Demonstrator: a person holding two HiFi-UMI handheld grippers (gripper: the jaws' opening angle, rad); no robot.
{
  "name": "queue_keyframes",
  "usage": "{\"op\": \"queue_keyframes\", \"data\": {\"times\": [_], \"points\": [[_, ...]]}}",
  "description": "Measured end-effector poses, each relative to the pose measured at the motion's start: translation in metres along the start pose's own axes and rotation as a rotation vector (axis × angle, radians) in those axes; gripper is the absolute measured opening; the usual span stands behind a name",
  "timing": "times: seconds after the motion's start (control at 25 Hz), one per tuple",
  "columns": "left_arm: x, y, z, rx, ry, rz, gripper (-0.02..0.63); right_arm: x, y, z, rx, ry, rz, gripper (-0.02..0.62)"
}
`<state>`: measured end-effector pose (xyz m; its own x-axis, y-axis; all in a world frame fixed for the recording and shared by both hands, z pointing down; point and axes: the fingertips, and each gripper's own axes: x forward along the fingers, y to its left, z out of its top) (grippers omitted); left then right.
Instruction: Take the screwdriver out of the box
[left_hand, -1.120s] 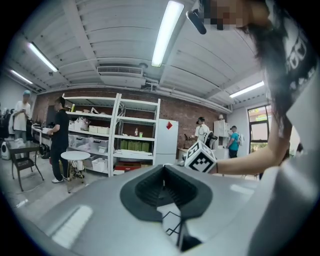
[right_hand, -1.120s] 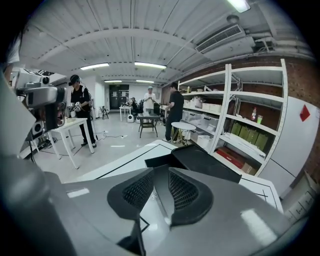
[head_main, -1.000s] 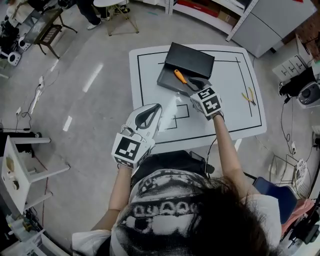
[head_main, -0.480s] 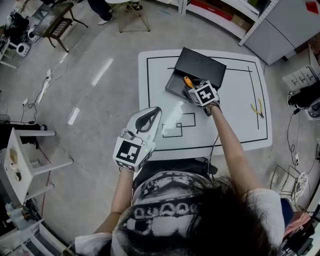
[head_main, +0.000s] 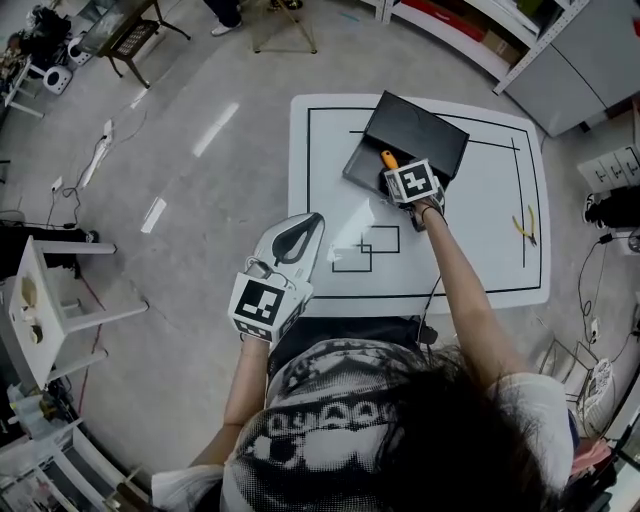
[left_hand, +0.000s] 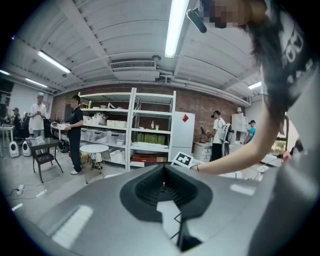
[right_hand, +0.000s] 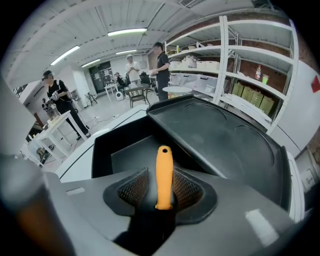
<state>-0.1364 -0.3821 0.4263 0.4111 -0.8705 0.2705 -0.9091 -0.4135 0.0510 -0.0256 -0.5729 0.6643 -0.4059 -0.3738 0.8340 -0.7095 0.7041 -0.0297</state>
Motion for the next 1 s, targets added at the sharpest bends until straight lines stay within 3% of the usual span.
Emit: {"op": "queue_keyframes", "data": {"times": [0.2,0.6,1.0], "points": [[-0.007,0.005,-0.005,-0.009,0.006,0.021,0.000,0.004,-0.004,-0.001,0.045,0.019,-0.014,0.094],[-0.029,0.002,-0.004,-0.016,-0.013,0.040,0.000,-0.011,0.000,-0.004,0.054,-0.029,0.008,0.104],[-0.062,-0.003,-0.009,-0.011,-0.025,0.040,0.000,-0.077,0.037,0.030,-0.053,-0.247,0.029,0.104]]}}
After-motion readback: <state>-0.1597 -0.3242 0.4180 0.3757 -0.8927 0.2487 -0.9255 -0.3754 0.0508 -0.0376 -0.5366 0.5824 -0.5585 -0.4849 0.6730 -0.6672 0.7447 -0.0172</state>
